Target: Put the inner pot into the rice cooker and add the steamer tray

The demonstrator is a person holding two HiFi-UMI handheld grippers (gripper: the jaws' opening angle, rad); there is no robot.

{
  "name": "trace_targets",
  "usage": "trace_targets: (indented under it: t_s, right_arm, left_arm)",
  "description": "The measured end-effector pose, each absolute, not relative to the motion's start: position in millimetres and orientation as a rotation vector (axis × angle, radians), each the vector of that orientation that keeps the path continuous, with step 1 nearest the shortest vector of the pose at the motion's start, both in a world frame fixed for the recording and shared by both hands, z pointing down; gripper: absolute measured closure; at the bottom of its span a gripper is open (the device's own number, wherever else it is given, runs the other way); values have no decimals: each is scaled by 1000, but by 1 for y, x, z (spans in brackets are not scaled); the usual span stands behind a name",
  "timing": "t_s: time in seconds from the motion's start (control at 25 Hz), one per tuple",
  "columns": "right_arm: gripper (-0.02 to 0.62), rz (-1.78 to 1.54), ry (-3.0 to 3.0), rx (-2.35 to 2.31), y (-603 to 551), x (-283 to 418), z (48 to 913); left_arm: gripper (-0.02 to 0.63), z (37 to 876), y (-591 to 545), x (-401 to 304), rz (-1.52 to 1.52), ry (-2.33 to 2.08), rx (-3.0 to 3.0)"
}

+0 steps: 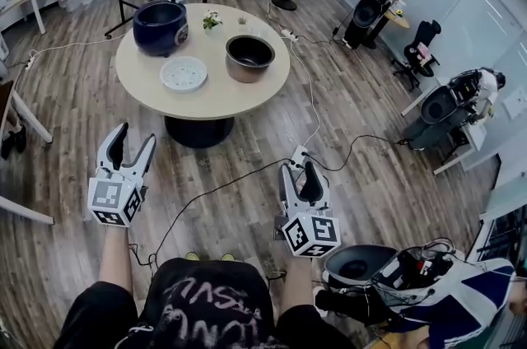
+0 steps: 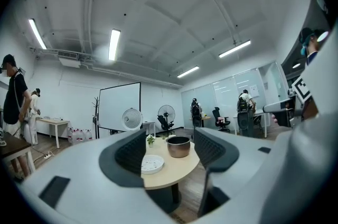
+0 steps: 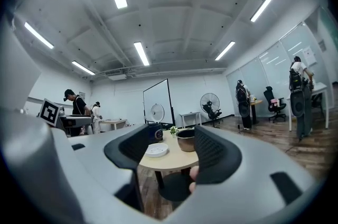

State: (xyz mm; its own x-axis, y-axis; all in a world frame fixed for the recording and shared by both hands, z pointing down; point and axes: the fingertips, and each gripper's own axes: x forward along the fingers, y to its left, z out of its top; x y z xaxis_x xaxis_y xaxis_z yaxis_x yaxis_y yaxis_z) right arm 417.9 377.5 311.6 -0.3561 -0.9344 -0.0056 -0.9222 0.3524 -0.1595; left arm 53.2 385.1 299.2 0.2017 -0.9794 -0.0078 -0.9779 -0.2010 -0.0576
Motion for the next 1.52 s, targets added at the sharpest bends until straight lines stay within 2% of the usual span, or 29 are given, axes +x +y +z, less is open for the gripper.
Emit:
trace_targets:
  t_s: [0.16,0.28,0.92,1.52]
  right_arm:
    - [256,-238,2506,-1713,373,415,314]
    - [232,-235,2492,-1724,371,414,314]
    - [232,-247,2459,-1790,367,400,318]
    - [242,-256,2434,-1801,270,406,333]
  left_arm:
    - [262,303,381,50,-32,1955,-2426]
    - [232,306,378,48,-23,1946,-2439]
    - [225,315,360,36,-6,1915,-2497]
    - [225,333,262,43,-31,1924,-2518]
